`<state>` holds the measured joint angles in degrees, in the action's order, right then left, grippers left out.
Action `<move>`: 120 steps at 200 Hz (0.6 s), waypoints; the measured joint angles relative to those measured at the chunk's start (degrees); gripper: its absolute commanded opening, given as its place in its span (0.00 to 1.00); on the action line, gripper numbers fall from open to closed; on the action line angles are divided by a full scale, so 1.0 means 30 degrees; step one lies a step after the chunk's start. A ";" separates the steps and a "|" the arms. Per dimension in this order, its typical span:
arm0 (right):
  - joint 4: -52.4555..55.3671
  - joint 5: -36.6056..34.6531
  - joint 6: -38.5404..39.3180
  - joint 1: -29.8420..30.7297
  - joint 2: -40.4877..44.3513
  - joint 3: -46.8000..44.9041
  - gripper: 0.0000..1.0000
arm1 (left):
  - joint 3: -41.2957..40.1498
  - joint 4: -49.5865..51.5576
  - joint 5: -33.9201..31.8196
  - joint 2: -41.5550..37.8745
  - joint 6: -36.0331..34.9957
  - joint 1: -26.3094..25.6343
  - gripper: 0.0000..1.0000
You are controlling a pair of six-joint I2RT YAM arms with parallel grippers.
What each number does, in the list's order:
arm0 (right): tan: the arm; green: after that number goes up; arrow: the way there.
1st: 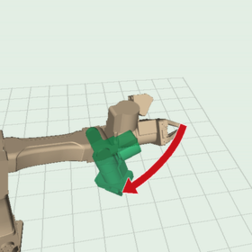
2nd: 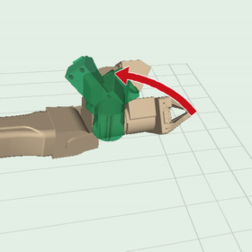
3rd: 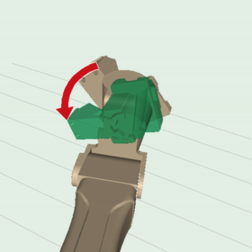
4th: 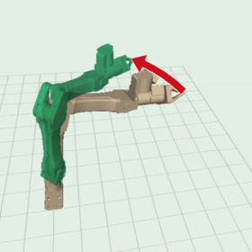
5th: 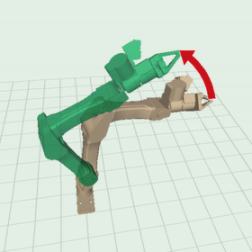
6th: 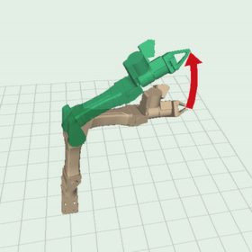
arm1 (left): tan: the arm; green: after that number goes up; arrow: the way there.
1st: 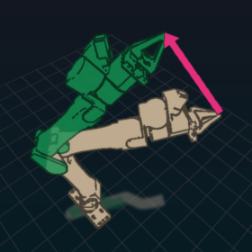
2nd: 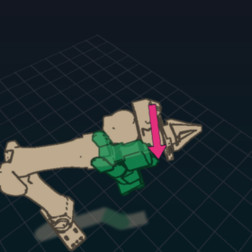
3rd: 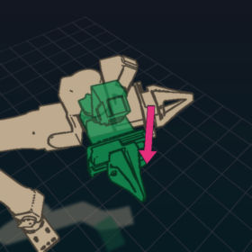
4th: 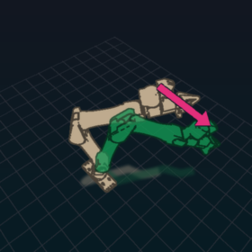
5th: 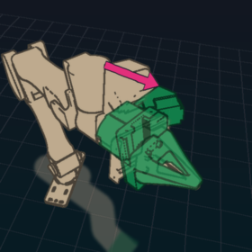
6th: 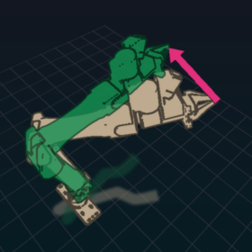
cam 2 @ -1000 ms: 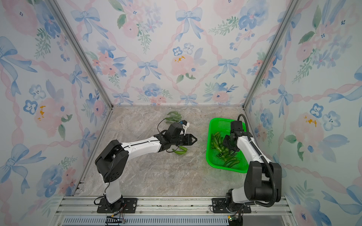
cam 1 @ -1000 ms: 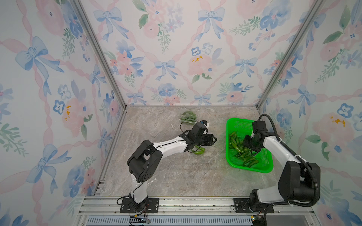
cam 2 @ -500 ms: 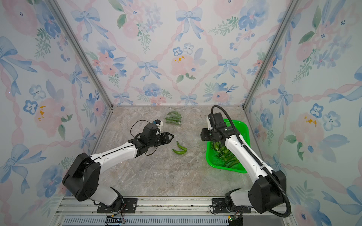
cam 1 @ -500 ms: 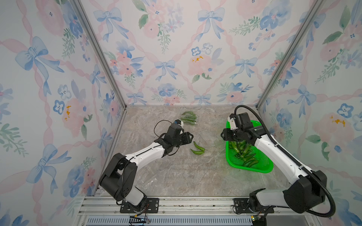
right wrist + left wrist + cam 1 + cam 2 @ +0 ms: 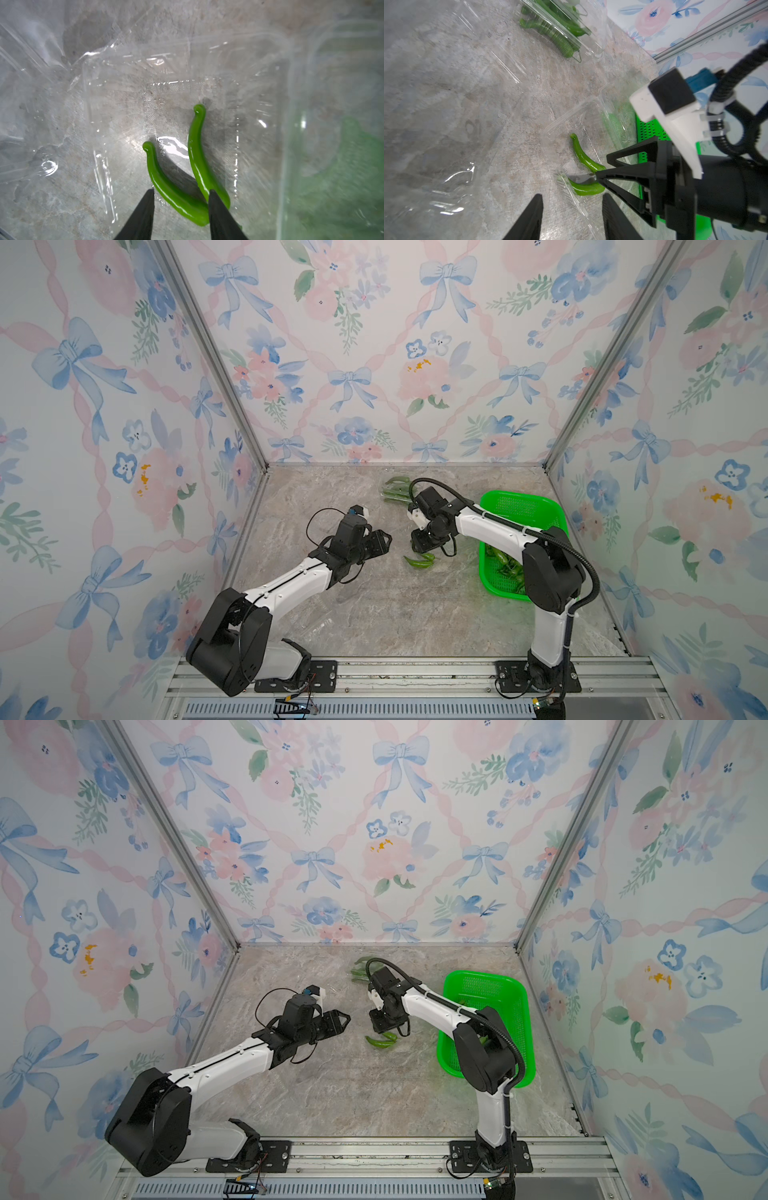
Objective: Take small green peppers out of containers
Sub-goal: Pick up the green pepper from the packing box.
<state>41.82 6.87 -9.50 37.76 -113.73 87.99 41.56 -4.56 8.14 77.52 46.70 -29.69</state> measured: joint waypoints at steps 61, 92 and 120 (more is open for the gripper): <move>0.0080 -0.1217 0.0299 0.0204 -0.1953 0.0532 0.44 | 0.0007 -0.0007 0.0131 0.0146 0.0000 0.0015 0.49; 0.0197 -0.1668 0.0423 0.0204 -0.2157 0.0532 0.35 | 0.0007 -0.0007 0.0226 0.0488 0.0000 0.0015 0.49; 0.0226 -0.1814 0.0401 0.0204 -0.2171 0.0546 0.22 | 0.0007 -0.0007 0.0284 0.0576 0.0007 0.0015 0.49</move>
<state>42.50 1.43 -8.29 38.37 -120.25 89.62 41.58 -4.58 8.99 79.24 46.72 -29.65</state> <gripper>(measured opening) 0.250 0.490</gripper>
